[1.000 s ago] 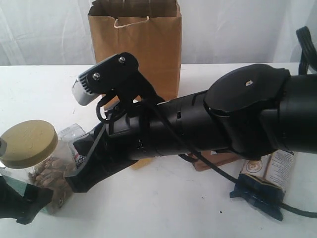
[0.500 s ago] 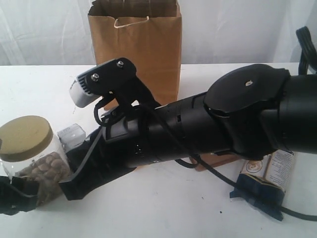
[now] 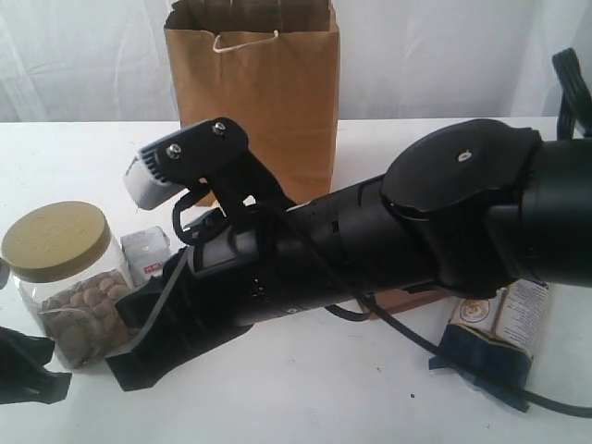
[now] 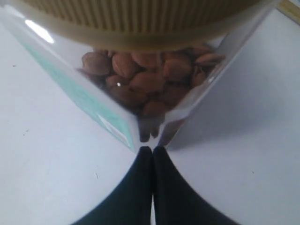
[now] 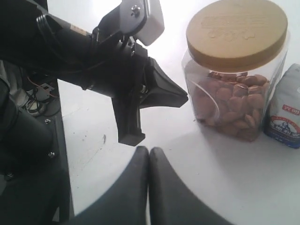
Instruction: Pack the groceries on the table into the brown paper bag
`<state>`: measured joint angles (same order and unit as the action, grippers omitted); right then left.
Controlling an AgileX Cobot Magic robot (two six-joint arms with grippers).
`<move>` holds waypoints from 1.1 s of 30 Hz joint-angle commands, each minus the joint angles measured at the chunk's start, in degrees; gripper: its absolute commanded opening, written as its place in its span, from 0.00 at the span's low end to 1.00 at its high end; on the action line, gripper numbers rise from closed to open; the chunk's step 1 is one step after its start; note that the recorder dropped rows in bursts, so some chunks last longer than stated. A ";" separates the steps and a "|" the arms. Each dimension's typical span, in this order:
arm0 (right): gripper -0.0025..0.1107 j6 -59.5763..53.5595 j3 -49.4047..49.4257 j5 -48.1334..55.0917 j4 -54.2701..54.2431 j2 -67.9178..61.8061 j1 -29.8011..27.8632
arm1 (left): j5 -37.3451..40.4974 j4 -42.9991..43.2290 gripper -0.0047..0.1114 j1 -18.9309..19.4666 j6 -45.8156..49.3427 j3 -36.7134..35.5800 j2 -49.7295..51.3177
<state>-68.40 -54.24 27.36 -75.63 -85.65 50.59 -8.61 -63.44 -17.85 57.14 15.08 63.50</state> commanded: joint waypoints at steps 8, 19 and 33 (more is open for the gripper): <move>0.02 0.80 -0.32 -1.70 1.28 0.44 0.09 | -11.69 -0.21 0.60 -0.11 12.14 -0.26 -0.21; 0.02 0.80 -0.32 -4.08 1.28 0.34 0.09 | -26.32 -0.74 0.71 -0.11 11.69 -0.04 -0.21; 0.02 0.80 -0.32 -4.45 6.03 0.34 0.09 | 22.20 -12.61 0.71 -0.11 5.82 0.26 -0.21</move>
<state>-67.80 -54.24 23.22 -70.77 -85.65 50.59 3.20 -75.41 -17.85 63.87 15.08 63.50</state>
